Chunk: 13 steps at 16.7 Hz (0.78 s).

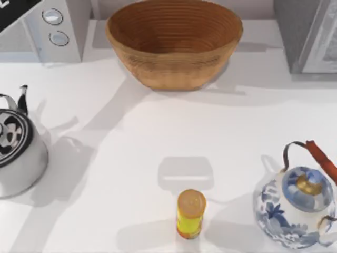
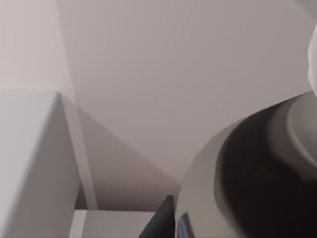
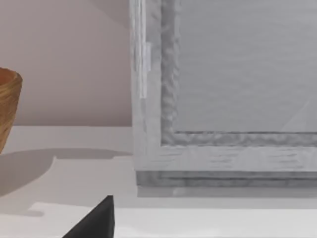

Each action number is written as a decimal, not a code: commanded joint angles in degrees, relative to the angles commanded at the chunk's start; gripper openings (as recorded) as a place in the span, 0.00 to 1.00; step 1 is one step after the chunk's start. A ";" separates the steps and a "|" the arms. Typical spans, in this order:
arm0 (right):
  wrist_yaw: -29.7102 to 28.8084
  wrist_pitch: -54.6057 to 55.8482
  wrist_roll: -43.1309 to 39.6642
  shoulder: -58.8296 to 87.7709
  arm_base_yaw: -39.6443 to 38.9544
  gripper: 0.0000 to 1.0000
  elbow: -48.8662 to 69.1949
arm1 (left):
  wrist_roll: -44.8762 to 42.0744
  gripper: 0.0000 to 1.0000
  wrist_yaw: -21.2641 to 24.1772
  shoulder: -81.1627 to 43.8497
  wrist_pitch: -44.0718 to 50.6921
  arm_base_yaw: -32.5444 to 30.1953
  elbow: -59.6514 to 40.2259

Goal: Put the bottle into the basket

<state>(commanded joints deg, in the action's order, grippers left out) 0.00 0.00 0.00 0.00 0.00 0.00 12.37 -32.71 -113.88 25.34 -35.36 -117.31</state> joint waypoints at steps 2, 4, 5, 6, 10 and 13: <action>0.00 0.00 0.00 0.00 0.00 1.00 0.00 | -1.04 0.00 1.38 -0.77 -2.45 -1.90 -0.45; 0.00 0.00 0.00 0.00 0.00 1.00 0.00 | -2.33 0.00 2.31 -2.72 -5.65 -3.53 -0.95; 0.00 0.00 0.00 0.00 0.00 1.00 0.00 | -2.91 0.00 2.33 -4.07 -7.23 -3.91 -1.29; 0.00 0.00 0.00 0.00 0.00 1.00 0.00 | -3.41 0.00 2.10 -5.61 -8.64 -4.04 -1.60; 0.00 0.00 0.00 0.00 0.00 1.00 0.00 | -3.38 0.00 0.27 -11.08 -12.10 -2.13 -1.85; 0.00 0.00 0.00 0.00 0.00 1.00 0.00 | -2.07 0.00 -0.24 -12.77 -12.69 -0.89 -1.95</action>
<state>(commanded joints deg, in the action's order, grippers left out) 0.00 0.00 0.00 0.00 0.00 0.00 10.29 -32.96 -126.64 12.65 -36.25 -119.26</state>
